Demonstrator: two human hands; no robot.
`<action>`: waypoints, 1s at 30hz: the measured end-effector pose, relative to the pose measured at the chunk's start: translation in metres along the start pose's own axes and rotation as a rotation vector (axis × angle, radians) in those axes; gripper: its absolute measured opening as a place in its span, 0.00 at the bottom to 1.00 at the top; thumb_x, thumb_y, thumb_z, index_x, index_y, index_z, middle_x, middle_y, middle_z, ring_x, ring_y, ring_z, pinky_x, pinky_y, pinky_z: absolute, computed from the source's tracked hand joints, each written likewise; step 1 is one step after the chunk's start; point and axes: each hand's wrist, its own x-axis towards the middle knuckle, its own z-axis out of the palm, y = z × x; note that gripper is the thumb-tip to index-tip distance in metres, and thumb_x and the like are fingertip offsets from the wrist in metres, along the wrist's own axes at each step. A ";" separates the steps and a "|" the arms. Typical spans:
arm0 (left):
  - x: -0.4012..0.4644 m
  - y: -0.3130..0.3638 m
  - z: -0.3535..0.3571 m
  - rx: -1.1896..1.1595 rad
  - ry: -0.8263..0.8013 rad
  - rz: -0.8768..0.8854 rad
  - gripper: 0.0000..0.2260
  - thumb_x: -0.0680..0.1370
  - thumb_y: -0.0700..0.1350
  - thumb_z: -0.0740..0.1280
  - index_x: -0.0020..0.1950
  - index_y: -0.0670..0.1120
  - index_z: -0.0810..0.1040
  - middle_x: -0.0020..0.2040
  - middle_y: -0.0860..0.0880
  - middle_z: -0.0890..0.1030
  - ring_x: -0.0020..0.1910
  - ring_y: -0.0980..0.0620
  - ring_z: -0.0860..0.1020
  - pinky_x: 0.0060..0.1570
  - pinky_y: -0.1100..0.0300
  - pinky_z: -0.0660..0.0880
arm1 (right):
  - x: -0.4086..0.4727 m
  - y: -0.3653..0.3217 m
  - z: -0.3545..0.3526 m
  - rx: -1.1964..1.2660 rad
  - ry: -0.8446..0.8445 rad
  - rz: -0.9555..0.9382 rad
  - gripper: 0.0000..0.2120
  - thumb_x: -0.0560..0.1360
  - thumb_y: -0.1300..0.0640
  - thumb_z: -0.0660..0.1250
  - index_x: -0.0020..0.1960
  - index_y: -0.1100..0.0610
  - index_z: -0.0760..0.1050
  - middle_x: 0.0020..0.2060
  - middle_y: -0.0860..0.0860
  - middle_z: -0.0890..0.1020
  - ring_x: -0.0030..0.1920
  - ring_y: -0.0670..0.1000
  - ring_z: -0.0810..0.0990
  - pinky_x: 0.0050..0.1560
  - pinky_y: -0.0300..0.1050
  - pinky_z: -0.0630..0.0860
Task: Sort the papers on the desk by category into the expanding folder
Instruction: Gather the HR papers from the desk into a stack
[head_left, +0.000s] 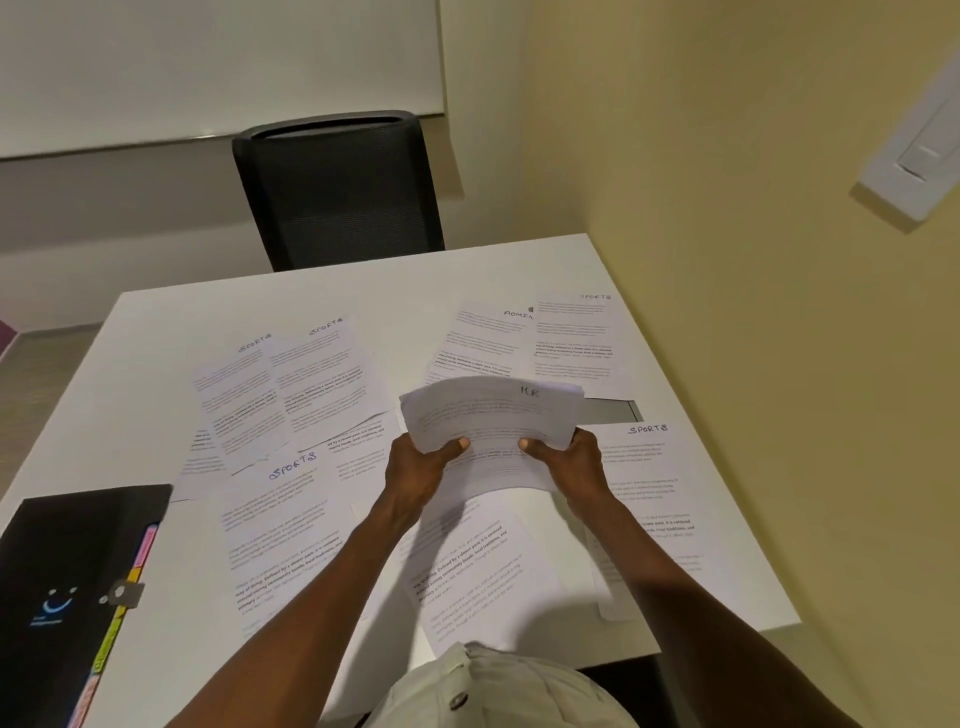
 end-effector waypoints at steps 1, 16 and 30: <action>0.001 0.005 -0.001 -0.007 -0.009 0.020 0.19 0.69 0.45 0.79 0.58 0.47 0.82 0.51 0.49 0.85 0.52 0.48 0.83 0.53 0.48 0.81 | 0.003 -0.004 -0.001 0.000 0.001 -0.012 0.19 0.68 0.61 0.78 0.57 0.62 0.80 0.49 0.55 0.85 0.45 0.52 0.84 0.43 0.40 0.81; 0.001 0.075 -0.044 -0.186 -0.112 0.124 0.12 0.74 0.37 0.74 0.57 0.45 0.81 0.50 0.50 0.86 0.49 0.51 0.85 0.44 0.60 0.81 | 0.008 -0.067 0.024 0.058 -0.264 -0.227 0.23 0.71 0.55 0.75 0.64 0.48 0.74 0.57 0.47 0.83 0.58 0.49 0.82 0.63 0.57 0.76; -0.005 0.027 -0.179 -0.307 -0.004 -0.036 0.16 0.73 0.37 0.75 0.60 0.40 0.81 0.52 0.44 0.86 0.51 0.47 0.84 0.53 0.51 0.81 | -0.044 -0.066 0.144 -0.259 -0.379 -0.316 0.23 0.72 0.51 0.74 0.66 0.47 0.73 0.55 0.37 0.81 0.54 0.37 0.78 0.49 0.36 0.74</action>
